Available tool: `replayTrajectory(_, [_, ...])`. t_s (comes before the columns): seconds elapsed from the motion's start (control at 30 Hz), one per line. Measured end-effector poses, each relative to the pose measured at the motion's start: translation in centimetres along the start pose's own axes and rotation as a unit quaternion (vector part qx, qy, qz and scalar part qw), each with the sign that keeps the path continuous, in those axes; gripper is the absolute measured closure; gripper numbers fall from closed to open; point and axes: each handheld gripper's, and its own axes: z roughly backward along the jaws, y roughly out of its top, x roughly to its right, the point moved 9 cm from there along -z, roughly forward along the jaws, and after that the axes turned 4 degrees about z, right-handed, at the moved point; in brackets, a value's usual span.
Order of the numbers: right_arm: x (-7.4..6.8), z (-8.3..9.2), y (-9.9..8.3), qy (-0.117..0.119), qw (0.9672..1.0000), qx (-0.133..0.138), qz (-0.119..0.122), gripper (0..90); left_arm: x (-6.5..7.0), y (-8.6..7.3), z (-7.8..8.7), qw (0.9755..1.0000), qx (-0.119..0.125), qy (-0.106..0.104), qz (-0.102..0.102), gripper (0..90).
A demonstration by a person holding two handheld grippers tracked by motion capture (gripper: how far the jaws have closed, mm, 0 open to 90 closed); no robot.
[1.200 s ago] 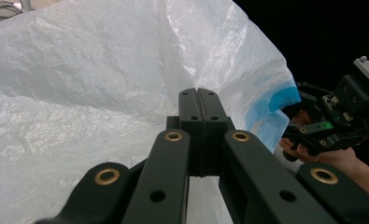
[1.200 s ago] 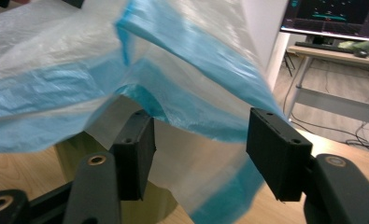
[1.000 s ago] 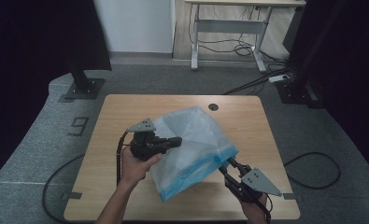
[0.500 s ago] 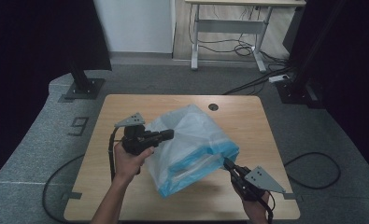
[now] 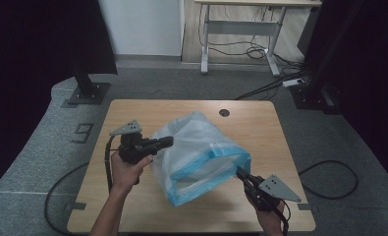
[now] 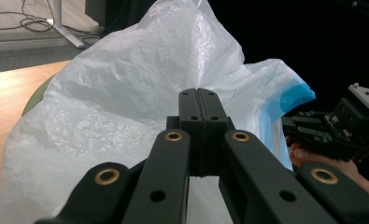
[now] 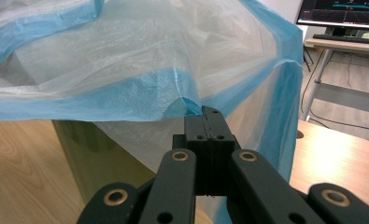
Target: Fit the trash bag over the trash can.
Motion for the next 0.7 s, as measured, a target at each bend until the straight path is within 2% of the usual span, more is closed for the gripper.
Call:
replayTrajectory(0.13, [0.3,0.1,-0.2,0.000,1.0000,-0.004,0.000,89.1,0.4,-0.5,0.2,0.9998,-0.012,-0.009,-0.011,89.8])
replayTrajectory(0.17, [0.3,0.2,-0.1,0.001,1.0000,-0.003,-0.002,89.1,1.1,-0.9,0.0,0.9994,-0.022,-0.020,-0.021,89.8])
replayTrajectory(0.2, [0.3,0.2,-0.1,0.001,1.0000,-0.003,-0.002,89.1,1.1,-0.9,0.0,0.9994,-0.022,-0.020,-0.021,89.8])
replayTrajectory(0.23, [0.1,0.2,0.2,0.001,1.0000,0.000,0.000,89.1,1.8,-1.4,-0.3,0.9987,-0.033,-0.021,-0.034,89.7])
replayTrajectory(0.27, [0.1,0.2,0.2,0.001,1.0000,0.000,0.000,89.1,1.8,-1.4,-0.3,0.9987,-0.033,-0.021,-0.034,88.8])
replayTrajectory(0.3, [-0.1,0.2,0.6,0.003,1.0000,0.004,0.004,89.1,2.3,-1.8,-0.6,0.9981,-0.039,-0.021,-0.043,86.5])
replayTrajectory(0.33, [-0.1,0.2,0.6,0.003,1.0000,0.004,0.004,89.1,2.3,-1.8,-0.6,0.9981,-0.039,-0.021,-0.043,83.8])
replayTrajectory(0.4, [-0.4,0.1,1.0,0.006,0.9999,0.007,0.008,89.1,2.7,-2.0,-0.9,0.9978,-0.041,-0.012,-0.051,80.5])
replayTrajectory(0.47, [-0.7,0.1,1.3,0.008,0.9999,0.009,0.012,89.1,2.9,-2.2,-1.1,0.9978,-0.041,-0.009,-0.052,74.2])
replayTrajectory(0.5, [-0.8,0.0,1.5,0.011,0.9998,0.010,0.012,89.1,3.2,-2.4,-1.3,0.9975,-0.044,-0.005,-0.056,61.3])
replayTrajectory(0.57, [-0.9,0.0,1.7,0.014,0.9998,0.010,0.010,89.1,3.4,-2.5,-1.4,0.9971,-0.046,-0.001,-0.061,49.4])
replayTrajectory(0.6, [-0.9,0.0,1.7,0.014,0.9998,0.010,0.010,89.1,3.6,-2.6,-1.6,0.9968,-0.045,0.004,-0.066,49.4])
replayTrajectory(0.63, [-0.9,0.0,1.9,0.014,0.9998,0.011,0.011,89.1,3.7,-2.7,-1.7,0.9965,-0.045,0.011,-0.069,38.3])
replayTrajectory(0.7, [-1.0,-0.1,2.0,0.015,0.9998,0.012,0.010,89.1,3.7,-2.8,-2.1,0.9952,-0.053,0.032,-0.075,34.8])
